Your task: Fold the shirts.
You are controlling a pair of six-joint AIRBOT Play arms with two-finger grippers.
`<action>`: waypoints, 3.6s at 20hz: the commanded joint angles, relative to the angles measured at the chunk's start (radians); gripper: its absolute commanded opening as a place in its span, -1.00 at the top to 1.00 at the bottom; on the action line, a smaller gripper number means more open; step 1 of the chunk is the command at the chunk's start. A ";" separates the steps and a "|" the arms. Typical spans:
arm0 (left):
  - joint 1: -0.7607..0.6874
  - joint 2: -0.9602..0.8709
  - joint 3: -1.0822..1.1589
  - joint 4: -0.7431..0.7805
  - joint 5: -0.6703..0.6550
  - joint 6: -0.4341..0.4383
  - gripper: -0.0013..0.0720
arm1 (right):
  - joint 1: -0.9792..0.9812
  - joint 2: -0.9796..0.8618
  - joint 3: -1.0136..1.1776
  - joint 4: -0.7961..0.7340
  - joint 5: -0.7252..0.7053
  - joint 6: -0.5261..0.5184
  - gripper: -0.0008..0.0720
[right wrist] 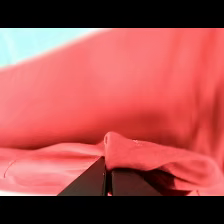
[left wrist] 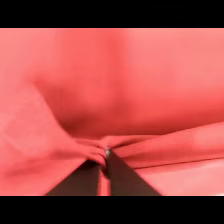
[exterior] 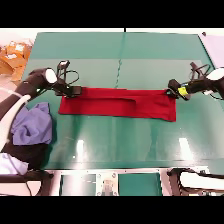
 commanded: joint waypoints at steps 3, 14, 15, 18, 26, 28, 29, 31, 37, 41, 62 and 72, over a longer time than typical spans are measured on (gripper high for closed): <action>0.029 -0.115 0.122 0.056 0.082 -0.040 -0.94 | -0.023 -0.232 0.149 0.013 -0.042 -0.070 -0.42; 0.246 -0.115 0.429 0.092 -0.265 -0.087 -0.94 | -0.365 -0.320 0.098 0.202 0.225 -0.514 -0.68; 0.242 -0.115 0.429 0.071 -0.265 -0.086 -0.94 | -0.352 -0.341 0.074 0.259 0.227 -0.549 -0.68; 0.241 -0.115 0.429 -0.012 -0.264 -0.080 -0.93 | -0.278 -0.393 0.058 0.374 0.234 -0.615 -0.68; 0.221 -0.117 0.429 -0.220 -0.281 0.069 0.81 | -0.129 -0.389 0.200 0.358 0.329 -0.581 0.93; 0.159 -0.117 0.418 -0.221 -0.278 0.093 0.91 | -0.117 -0.366 0.266 0.312 0.372 -0.516 0.93; 0.115 -0.118 0.399 -0.222 -0.255 0.102 0.91 | -0.116 -0.344 0.302 0.290 0.406 -0.489 0.93; -0.001 -0.144 0.349 -0.254 -0.174 0.109 0.91 | -0.116 -0.285 0.362 0.283 0.473 -0.438 0.93; -0.390 -0.372 0.307 -0.637 0.234 0.270 0.91 | -0.073 -0.098 0.496 0.283 0.592 -0.341 0.93; -0.486 -0.459 0.307 -0.819 0.304 0.292 0.91 | -0.032 -0.073 0.543 0.283 0.612 -0.313 0.93; 0.222 -0.180 0.853 -0.011 -0.598 0.236 0.91 | 0.717 -0.284 0.539 0.272 -0.086 -0.016 0.92; 0.251 -0.180 0.806 -0.007 -0.624 0.311 0.91 | 0.784 -0.440 0.544 0.328 -0.286 0.019 0.47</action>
